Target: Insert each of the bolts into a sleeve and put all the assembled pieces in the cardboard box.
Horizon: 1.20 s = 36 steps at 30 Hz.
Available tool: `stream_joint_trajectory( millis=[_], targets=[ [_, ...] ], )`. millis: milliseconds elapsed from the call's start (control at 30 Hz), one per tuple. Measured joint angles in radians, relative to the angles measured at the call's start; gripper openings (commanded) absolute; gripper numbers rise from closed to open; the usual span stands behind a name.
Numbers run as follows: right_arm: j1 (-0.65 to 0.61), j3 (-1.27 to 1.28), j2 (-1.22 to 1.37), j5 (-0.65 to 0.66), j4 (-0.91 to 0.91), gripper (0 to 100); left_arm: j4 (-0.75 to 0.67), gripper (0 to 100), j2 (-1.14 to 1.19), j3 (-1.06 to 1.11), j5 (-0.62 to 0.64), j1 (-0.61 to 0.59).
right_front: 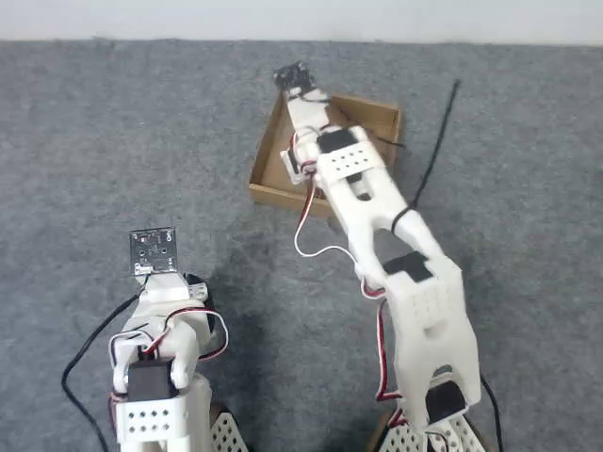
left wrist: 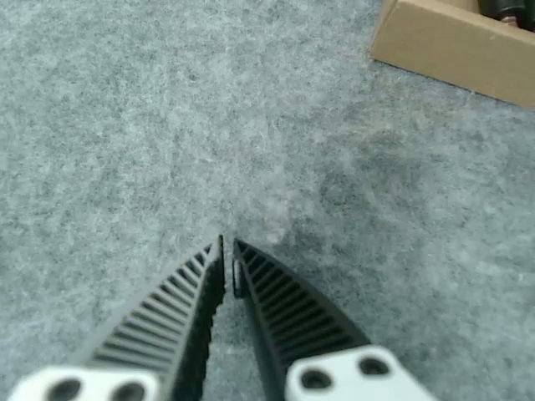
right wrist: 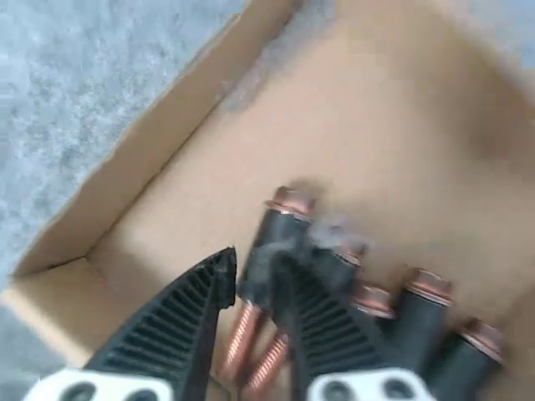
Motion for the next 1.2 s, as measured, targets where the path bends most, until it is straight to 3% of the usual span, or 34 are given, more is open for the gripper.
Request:
stream_joint_trajectory(
  millis=[667, 833, 1200],
  targets=[
    [0.216, 0.000, -0.442, -0.005, 0.778, 0.7, 0.000, 1, 0.000, 0.000, 0.000, 0.000],
    [0.304, 0.097, -0.545, -0.005, 0.798, 0.7, 0.000, 1, 0.000, 0.000, 0.000, 0.000],
    [0.370, 0.658, -0.979, -0.005, 0.704, 0.7, 0.000, 1, 0.000, 0.000, 0.000, 0.000]
  ],
)
